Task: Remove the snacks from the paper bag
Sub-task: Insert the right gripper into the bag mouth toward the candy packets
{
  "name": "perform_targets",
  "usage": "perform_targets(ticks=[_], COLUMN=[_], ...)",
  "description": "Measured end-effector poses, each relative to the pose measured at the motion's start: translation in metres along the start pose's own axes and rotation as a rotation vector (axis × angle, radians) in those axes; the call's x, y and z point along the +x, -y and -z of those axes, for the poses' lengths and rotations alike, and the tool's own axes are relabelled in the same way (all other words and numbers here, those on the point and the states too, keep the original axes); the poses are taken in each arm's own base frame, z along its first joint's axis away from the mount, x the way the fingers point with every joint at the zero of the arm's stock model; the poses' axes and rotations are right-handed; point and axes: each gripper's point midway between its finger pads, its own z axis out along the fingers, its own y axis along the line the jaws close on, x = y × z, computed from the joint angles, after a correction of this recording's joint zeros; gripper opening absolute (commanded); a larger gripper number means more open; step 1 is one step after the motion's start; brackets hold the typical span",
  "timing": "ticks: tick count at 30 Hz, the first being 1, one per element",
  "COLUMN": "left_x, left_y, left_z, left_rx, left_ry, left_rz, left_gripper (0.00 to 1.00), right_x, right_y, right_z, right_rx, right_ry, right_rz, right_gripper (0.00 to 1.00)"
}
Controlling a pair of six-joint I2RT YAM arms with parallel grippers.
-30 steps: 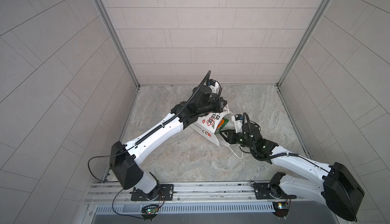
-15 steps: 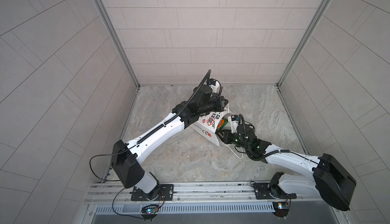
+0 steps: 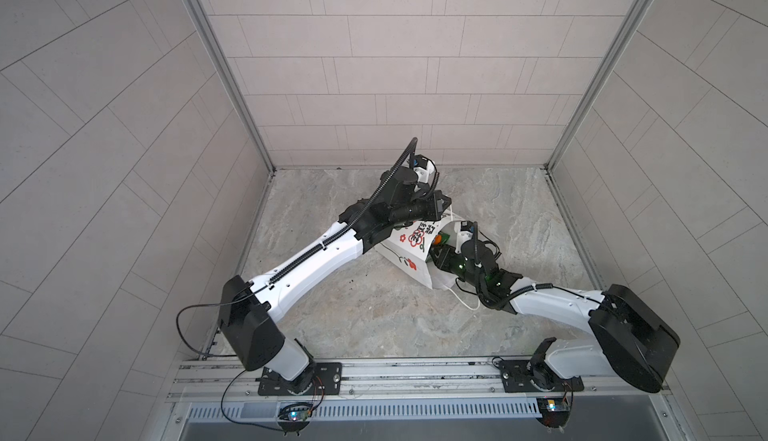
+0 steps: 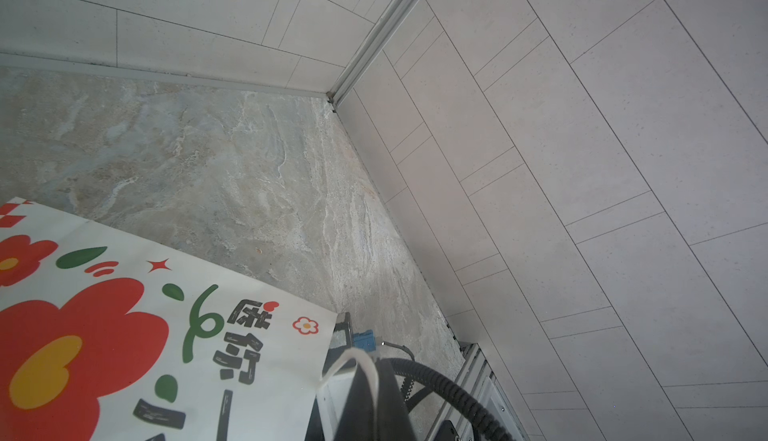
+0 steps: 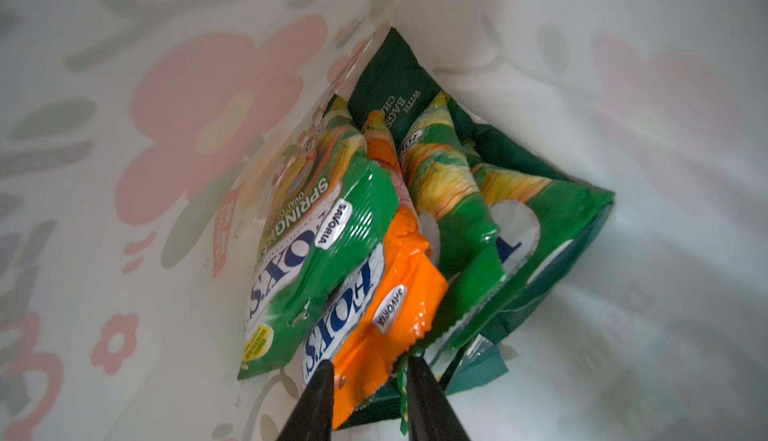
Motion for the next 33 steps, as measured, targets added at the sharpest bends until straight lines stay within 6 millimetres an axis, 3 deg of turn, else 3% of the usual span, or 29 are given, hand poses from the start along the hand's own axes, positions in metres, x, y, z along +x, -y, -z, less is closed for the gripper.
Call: perform_targets(ticks=[14, 22, 33], left_x=[-0.001, 0.0, 0.003], left_y=[0.001, 0.002, 0.005], left_z=[0.0, 0.0, 0.0], left_rx=[0.001, 0.007, 0.017], left_ry=[0.001, -0.004, -0.012], left_rz=[-0.008, -0.008, -0.01], left_gripper=[0.0, 0.0, 0.0], right_x=[-0.021, -0.016, -0.021], right_y=[0.001, 0.01, 0.002], right_z=[-0.008, -0.012, -0.027], right_rx=[0.024, 0.058, 0.055], right_ry=[0.038, 0.019, 0.011], right_rz=[-0.073, -0.08, -0.084], right_gripper=[0.25, 0.24, 0.2])
